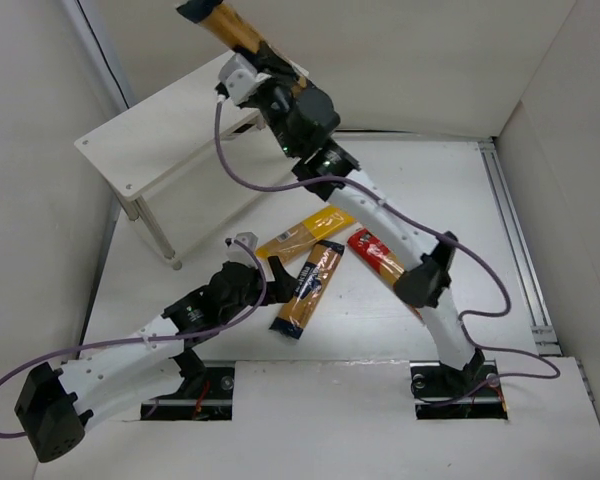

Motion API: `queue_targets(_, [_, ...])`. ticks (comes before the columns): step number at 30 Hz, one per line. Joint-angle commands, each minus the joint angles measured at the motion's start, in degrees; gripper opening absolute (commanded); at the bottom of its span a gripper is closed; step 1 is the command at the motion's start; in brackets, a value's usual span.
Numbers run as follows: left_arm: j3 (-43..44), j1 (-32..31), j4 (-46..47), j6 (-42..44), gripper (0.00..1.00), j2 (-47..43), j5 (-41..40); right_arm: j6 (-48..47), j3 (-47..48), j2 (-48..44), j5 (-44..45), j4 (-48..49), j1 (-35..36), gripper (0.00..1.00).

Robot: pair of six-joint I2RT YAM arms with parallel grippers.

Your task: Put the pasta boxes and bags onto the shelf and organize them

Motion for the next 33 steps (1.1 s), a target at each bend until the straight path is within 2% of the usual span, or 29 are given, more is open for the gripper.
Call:
queue_targets(1, [-2.3,0.3,4.5,-0.2,1.0,-0.1,4.2,-21.8,8.3,9.0,-5.4,26.1,1.1,0.0])
queue_targets(3, [-3.7,0.3,6.8,-0.7,1.0,-0.1,5.9,-24.7,10.2,14.0,-10.2,34.1,1.1,0.0])
queue_targets(5, [-4.5,0.3,8.1,-0.7,1.0,-0.1,7.9,-22.2,13.4,16.2,-16.2,33.4,1.1,0.0])
queue_targets(7, [-5.0,0.3,9.2,-0.7,1.0,-0.1,8.8,-18.4,11.1,16.2,-23.6,34.3,1.1,0.01])
queue_targets(11, [-5.0,0.3,9.2,-0.2,1.0,1.2,10.3,-13.3,11.2,17.7,-28.0,35.0,1.1,0.06])
queue_targets(17, [-5.5,0.3,8.7,0.9,1.0,1.3,10.3,-11.1,10.5,18.2,-33.9,25.7,1.1,0.14])
queue_targets(23, [-6.1,0.3,9.8,0.9,1.0,1.3,10.8,-13.2,10.5,19.4,-38.3,18.3,2.2,0.11])
queue_targets(24, [-6.1,0.3,9.8,0.4,1.0,1.3,10.8,-14.1,10.5,19.5,-38.3,16.0,2.2,0.14])
queue_targets(25, [-6.1,0.3,9.8,0.3,1.0,1.3,10.8,-14.1,11.5,19.5,-38.9,14.3,2.2,0.31])
queue_targets(28, [-6.6,0.3,9.8,-0.2,1.0,1.3,10.8,-14.1,11.0,18.4,-38.9,10.9,2.2,0.49])
queue_targets(29, [-6.6,0.3,9.8,-0.2,1.0,1.3,10.8,-14.1,10.4,17.9,-37.5,10.1,2.2,0.58])
queue_targets(30, [-6.6,0.3,9.8,-0.2,1.0,1.3,10.8,-13.4,10.4,17.0,-36.7,8.9,2.2,0.61])
queue_targets(31, [-6.6,0.3,9.8,-0.2,1.0,1.3,10.8,-11.7,10.4,16.5,-35.8,5.5,2.2,0.71])
queue_targets(32, [-6.6,0.3,9.8,-0.2,1.0,1.3,11.3,-11.0,10.4,15.8,-34.6,3.4,2.2,0.78])
queue_targets(33, [-6.6,0.3,9.8,-0.2,1.0,1.3,11.3,-10.4,10.9,15.2,-33.7,1.1,2.2,0.78])
